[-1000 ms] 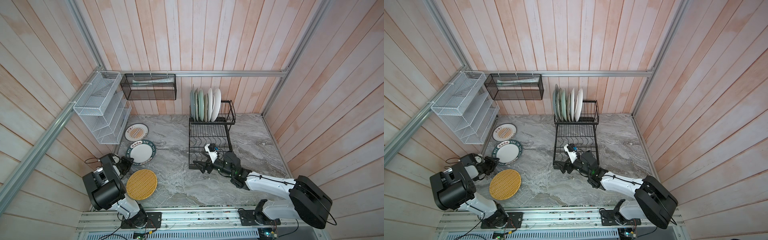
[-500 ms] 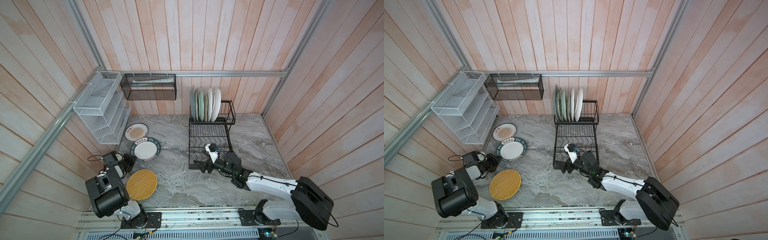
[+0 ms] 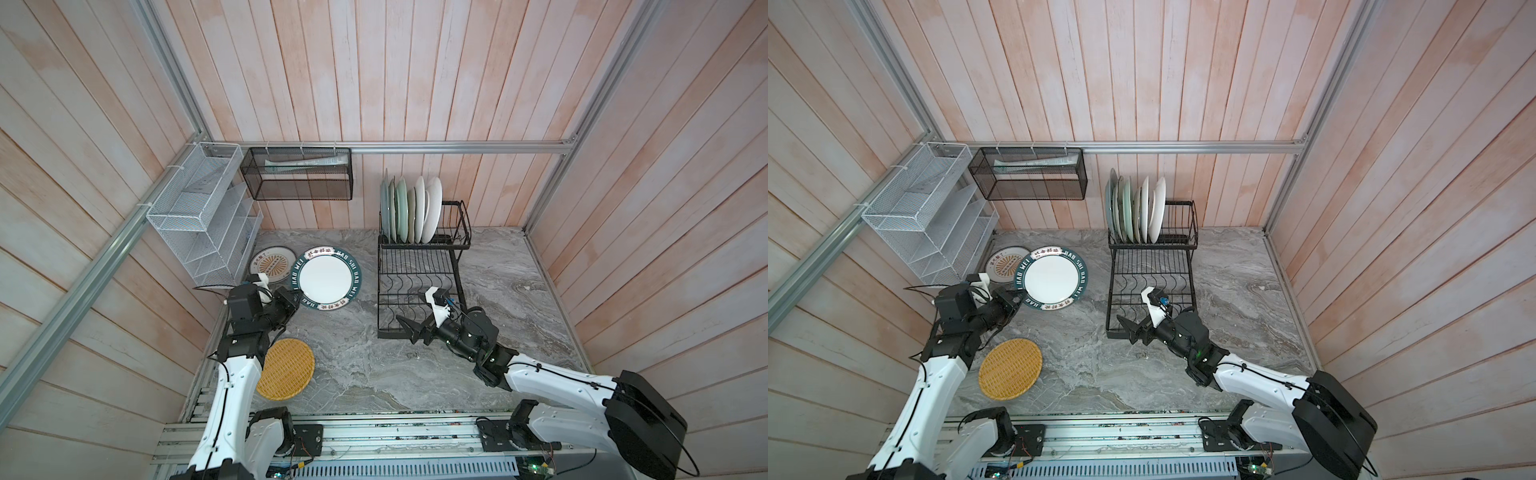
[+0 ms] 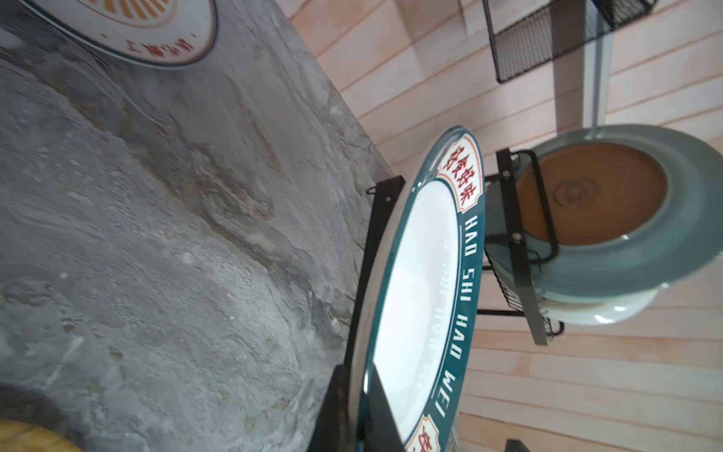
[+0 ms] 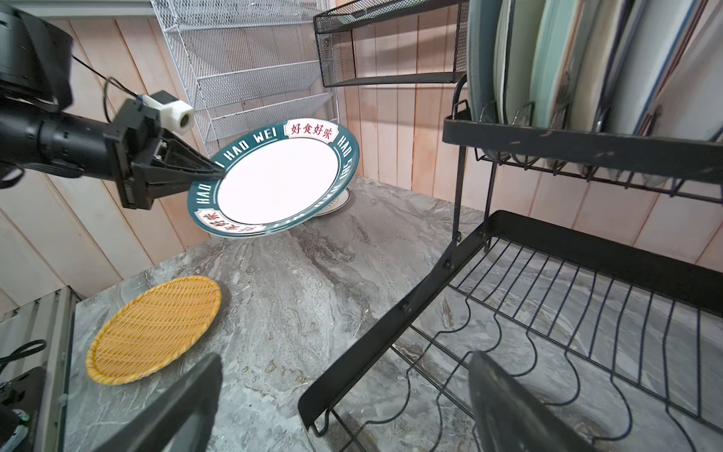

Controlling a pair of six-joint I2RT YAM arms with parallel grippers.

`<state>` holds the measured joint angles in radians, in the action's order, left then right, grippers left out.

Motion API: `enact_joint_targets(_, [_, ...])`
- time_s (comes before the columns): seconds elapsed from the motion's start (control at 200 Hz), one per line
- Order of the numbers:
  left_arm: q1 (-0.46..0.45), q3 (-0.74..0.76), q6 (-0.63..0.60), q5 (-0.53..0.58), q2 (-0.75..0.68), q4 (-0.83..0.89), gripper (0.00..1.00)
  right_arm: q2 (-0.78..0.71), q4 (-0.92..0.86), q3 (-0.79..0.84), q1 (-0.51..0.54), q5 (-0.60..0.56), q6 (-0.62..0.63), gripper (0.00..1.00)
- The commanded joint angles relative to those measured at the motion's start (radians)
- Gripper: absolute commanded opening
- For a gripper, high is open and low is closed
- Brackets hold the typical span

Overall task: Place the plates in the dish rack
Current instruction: 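Pinch the green-rimmed plate's rim with the left gripper and tilt it upright, then grasp the upright green-rimmed plate with the right gripper while the left holds it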

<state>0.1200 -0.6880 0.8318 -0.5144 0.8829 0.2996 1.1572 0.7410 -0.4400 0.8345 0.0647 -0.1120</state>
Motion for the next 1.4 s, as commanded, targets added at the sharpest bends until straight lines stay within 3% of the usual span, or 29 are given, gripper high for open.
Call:
enact_joint_targets(0.0, [-0.071,-0.02,0.111,0.054,-0.068,0.053,0.0,-0.036,0.042,0.004,0.02,-0.029,0.067,0.98])
enact_joint_targets(0.175, [-0.298,-0.067,0.219,0.268,-0.093,0.138,0.0,-0.097,0.075,0.047,0.065,-0.003,0.281,0.98])
enact_joint_targets(0.32, [-0.488,-0.162,0.318,0.508,-0.046,0.276,0.0,-0.117,0.02,0.024,0.082,-0.003,0.324,0.98])
enact_joint_targets(0.65, [-0.72,-0.364,0.459,0.695,0.191,0.489,0.0,-0.023,-0.141,-0.072,0.239,-0.079,0.683,0.92])
enact_joint_targets(0.815, [-0.789,-0.421,0.521,0.757,0.23,0.538,0.0,0.016,-0.214,-0.126,0.25,-0.013,0.74,0.86])
enact_joint_targets(1.01, [-0.822,-0.498,0.517,0.777,0.281,0.599,0.0,0.097,-0.336,-0.22,0.253,0.042,0.782,0.69])
enact_joint_targets(1.14, [-0.829,-0.495,0.515,0.768,0.276,0.582,0.0,0.154,-0.358,-0.265,0.252,0.025,0.778,0.6])
enact_joint_targets(1.395, [-0.833,-0.492,0.523,0.766,0.259,0.592,0.0,0.232,-0.357,-0.315,0.253,-0.027,0.75,0.31])
